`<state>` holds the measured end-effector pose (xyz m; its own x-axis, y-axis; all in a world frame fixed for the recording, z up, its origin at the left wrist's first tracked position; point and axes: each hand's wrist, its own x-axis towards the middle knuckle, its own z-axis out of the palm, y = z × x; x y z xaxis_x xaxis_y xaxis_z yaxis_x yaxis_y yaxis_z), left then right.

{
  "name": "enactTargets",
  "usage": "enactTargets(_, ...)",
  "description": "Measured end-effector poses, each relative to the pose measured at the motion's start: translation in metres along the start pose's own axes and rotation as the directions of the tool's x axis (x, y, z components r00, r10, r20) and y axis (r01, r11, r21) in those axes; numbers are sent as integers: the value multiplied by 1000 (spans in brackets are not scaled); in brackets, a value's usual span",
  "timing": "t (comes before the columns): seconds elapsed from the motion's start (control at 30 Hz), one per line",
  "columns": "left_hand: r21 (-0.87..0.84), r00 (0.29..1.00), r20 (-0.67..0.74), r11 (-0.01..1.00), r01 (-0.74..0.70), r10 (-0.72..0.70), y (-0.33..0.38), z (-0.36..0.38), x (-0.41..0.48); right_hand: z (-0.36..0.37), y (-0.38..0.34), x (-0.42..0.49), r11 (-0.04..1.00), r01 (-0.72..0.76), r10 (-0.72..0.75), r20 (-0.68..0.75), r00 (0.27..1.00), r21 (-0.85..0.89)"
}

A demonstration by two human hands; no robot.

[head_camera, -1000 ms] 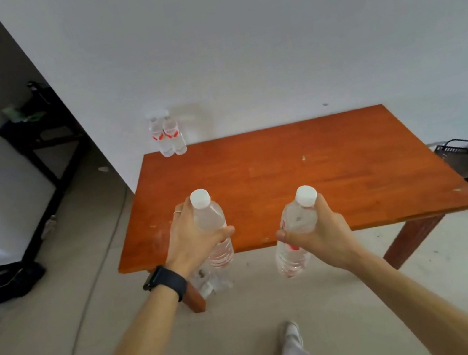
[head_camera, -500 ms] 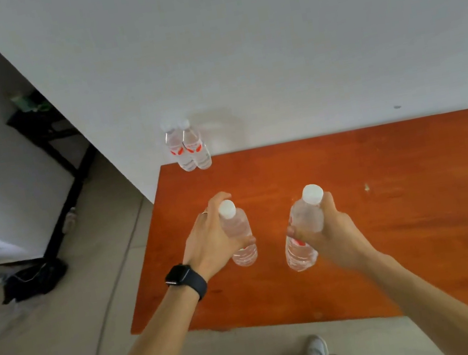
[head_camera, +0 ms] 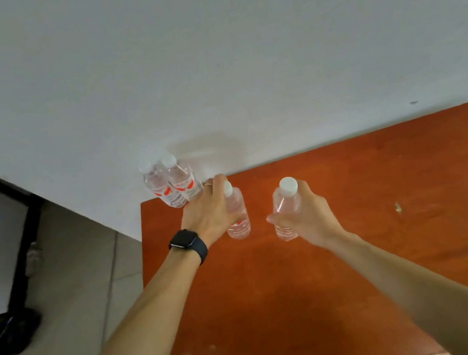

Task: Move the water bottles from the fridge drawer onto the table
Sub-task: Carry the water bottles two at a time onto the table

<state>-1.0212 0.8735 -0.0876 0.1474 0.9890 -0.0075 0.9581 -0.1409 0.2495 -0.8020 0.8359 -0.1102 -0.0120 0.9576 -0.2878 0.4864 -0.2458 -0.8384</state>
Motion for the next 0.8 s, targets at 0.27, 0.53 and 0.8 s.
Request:
enactTargets(0.27,351,973,-89,921,-170,214,-62,14,99,47,-42,110,1000,8,-8,-17,1000,19)
enactTargets(0.53,475,966,-82,861,-179,246,-96,20,123,85,-48,179,998,60,-60,-56,997,5)
enactTargets(0.8,406,984,57,896,-179,170,-104,1,133,103,-41,182,981,168,-170,-17,985,-97)
